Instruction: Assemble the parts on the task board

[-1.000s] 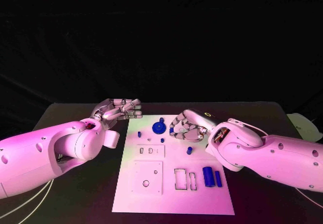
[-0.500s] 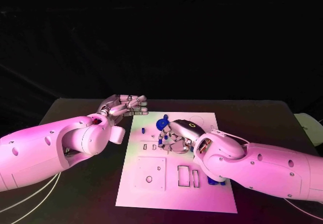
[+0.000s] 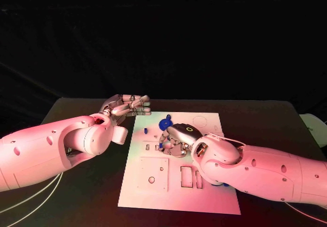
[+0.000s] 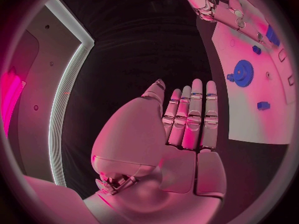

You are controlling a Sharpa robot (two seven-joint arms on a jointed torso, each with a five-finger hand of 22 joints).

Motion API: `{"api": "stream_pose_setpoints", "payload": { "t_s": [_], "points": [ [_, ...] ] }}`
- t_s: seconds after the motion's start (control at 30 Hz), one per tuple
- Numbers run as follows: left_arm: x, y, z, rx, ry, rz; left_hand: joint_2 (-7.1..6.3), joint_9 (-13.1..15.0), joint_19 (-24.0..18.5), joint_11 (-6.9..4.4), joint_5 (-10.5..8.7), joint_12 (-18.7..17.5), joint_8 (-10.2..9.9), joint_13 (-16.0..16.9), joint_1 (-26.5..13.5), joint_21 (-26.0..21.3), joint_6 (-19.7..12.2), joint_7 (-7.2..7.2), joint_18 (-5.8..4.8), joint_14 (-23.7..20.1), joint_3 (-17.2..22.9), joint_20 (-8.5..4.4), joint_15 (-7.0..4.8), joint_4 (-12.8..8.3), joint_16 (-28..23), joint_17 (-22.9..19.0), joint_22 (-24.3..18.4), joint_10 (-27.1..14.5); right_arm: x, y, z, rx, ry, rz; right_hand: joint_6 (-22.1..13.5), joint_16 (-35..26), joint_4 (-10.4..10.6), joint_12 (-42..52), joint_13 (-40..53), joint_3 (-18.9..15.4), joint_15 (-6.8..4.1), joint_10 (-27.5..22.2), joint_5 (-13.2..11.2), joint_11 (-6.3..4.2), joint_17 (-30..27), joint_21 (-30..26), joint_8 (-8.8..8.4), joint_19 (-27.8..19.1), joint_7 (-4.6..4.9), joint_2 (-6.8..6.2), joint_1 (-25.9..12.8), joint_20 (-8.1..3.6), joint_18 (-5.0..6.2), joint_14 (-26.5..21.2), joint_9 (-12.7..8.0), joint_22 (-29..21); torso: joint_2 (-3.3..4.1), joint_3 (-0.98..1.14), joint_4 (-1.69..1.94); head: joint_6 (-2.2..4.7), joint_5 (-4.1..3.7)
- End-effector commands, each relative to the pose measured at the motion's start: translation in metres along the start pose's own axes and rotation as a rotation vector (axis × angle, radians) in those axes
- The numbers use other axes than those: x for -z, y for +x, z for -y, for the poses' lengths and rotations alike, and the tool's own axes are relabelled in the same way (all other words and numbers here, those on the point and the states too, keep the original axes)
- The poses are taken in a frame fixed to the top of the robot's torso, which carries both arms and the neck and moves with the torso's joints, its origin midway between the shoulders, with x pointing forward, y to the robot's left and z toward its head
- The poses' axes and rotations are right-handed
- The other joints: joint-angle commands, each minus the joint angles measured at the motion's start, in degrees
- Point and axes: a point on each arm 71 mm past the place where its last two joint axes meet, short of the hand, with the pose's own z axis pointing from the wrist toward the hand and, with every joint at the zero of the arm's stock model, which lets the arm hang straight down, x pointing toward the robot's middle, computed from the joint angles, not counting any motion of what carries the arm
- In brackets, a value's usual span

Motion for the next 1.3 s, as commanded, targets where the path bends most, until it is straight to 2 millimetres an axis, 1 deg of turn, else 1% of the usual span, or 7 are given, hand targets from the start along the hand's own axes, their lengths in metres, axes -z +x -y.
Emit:
{"api": "stream_pose_setpoints", "payload": {
  "t_s": [0.03, 0.3, 0.43, 0.53, 0.8, 1.17, 1.3],
  "points": [
    [-0.0001, 0.0028, 0.0009, 0.009, 0.002, -0.021, 0.06, 0.00, 0.37, 0.23, 0.20, -0.23, -0.26, 0.09, 0.55, -0.23, 0.17, 0.37, 0.31, 0.14, 0.35, 0.06, 0.08, -0.03, -0.35, 0.10, -0.10, 0.08, -0.0008, 0.0018, 0.0017, 0.049, 0.013, -0.009, 1.44, 0.34, 0.27, -0.11, 13.82, -0.07, -0.34, 5.06, -0.13, -0.33, 15.08, -0.24, 0.71, 1.77, -1.16, 0.22, -0.11, -0.53, -0.71, 6.08, 1.37, 8.44, -0.02, -0.02, -0.03, -0.03, 0.04],
    [0.0000, 0.0026, 0.0008, 0.009, 0.000, -0.022, 0.06, 0.00, 0.37, 0.23, 0.20, -0.23, -0.26, 0.09, 0.55, -0.23, 0.17, 0.37, 0.31, 0.14, 0.35, 0.06, 0.08, -0.03, -0.35, 0.10, -0.10, 0.08, -0.0030, 0.0040, 0.0007, 0.055, 0.018, -0.020, 1.43, 0.34, 0.18, -0.07, 13.87, -0.12, -0.34, 5.10, -0.46, -0.33, 15.08, -0.25, 0.71, 1.77, -1.17, 0.00, -0.20, -0.53, -0.71, 6.08, 1.40, 8.45, -0.01, -0.01, -0.05, -0.08, 0.10],
    [0.0000, 0.0023, 0.0007, 0.009, -0.002, -0.022, 0.06, 0.00, 0.37, 0.23, 0.20, -0.23, -0.26, 0.09, 0.55, -0.23, 0.17, 0.37, 0.31, 0.14, 0.35, 0.06, 0.08, -0.03, -0.35, 0.10, -0.10, 0.08, -0.0036, 0.0048, 0.0000, 0.054, 0.023, -0.027, 1.42, 0.34, 0.12, -0.09, 13.84, -0.13, -0.34, 5.08, -0.63, -0.34, 15.08, -0.30, 0.71, 1.75, -1.18, -0.11, -0.21, -0.53, -0.69, 6.08, 1.42, 8.41, -0.01, -0.02, 0.02, -0.16, 0.10],
    [0.0000, 0.0021, 0.0006, 0.009, -0.002, -0.021, 0.06, 0.00, 0.37, 0.23, 0.20, -0.23, -0.26, 0.09, 0.55, -0.23, 0.17, 0.37, 0.31, 0.14, 0.35, 0.06, 0.08, -0.03, -0.35, 0.10, -0.10, 0.08, -0.0046, 0.0053, 0.0001, 0.057, 0.027, -0.030, 1.42, 0.34, 0.10, -0.09, 13.84, -0.13, -0.35, 5.08, -0.68, -0.34, 15.08, -0.30, 0.71, 1.74, -1.18, -0.13, -0.21, -0.53, -0.69, 6.08, 1.42, 8.40, -0.03, -0.03, -0.04, -0.16, 0.12],
    [0.0000, 0.0025, 0.0005, 0.010, -0.004, -0.024, 0.06, 0.00, 0.37, 0.23, 0.20, -0.23, -0.26, 0.09, 0.55, -0.23, 0.17, 0.37, 0.31, 0.14, 0.35, 0.06, 0.08, -0.03, -0.35, 0.10, -0.10, 0.08, -0.0068, 0.0060, 0.0006, 0.073, 0.030, -0.031, 1.39, 0.34, 0.00, -0.13, 13.80, -0.17, -0.35, 5.05, -0.97, -0.34, 15.08, -0.37, 0.70, 1.71, -1.16, -0.33, -0.27, -0.54, -0.68, 6.08, 1.45, 8.35, -0.05, -0.03, -0.01, -0.23, 0.15],
    [0.0003, 0.0020, 0.0005, 0.010, -0.006, -0.024, 0.06, 0.00, 0.37, 0.23, 0.20, -0.23, -0.26, 0.09, 0.55, -0.23, 0.17, 0.37, 0.31, 0.14, 0.35, 0.06, 0.08, -0.03, -0.35, 0.10, -0.10, 0.08, -0.0082, 0.0068, 0.0002, 0.087, 0.033, -0.037, 0.92, 0.34, 0.05, -0.32, 13.61, -0.33, -0.25, 4.88, -1.36, -0.17, 15.08, -0.59, 0.41, 1.60, -0.91, -0.77, -0.79, -0.51, -0.63, 6.08, 1.40, 8.18, -0.03, 0.00, 0.00, -0.33, 0.14],
    [0.0004, 0.0020, 0.0005, 0.010, -0.006, -0.024, 0.06, 0.00, 0.37, 0.23, 0.20, -0.23, -0.26, 0.09, 0.55, -0.23, 0.17, 0.37, 0.31, 0.14, 0.35, 0.06, 0.08, -0.03, -0.35, 0.10, -0.10, 0.08, -0.0086, 0.0078, 0.0004, 0.094, 0.037, -0.051, 0.43, 0.34, 0.16, -0.45, 13.48, -0.44, -0.12, 4.76, -1.53, 0.03, 15.08, -0.77, 0.08, 1.51, -0.67, -1.04, -1.20, -0.42, -0.59, 6.08, 1.30, 8.04, -0.02, 0.00, -0.01, -0.42, 0.24]
  ]
}}
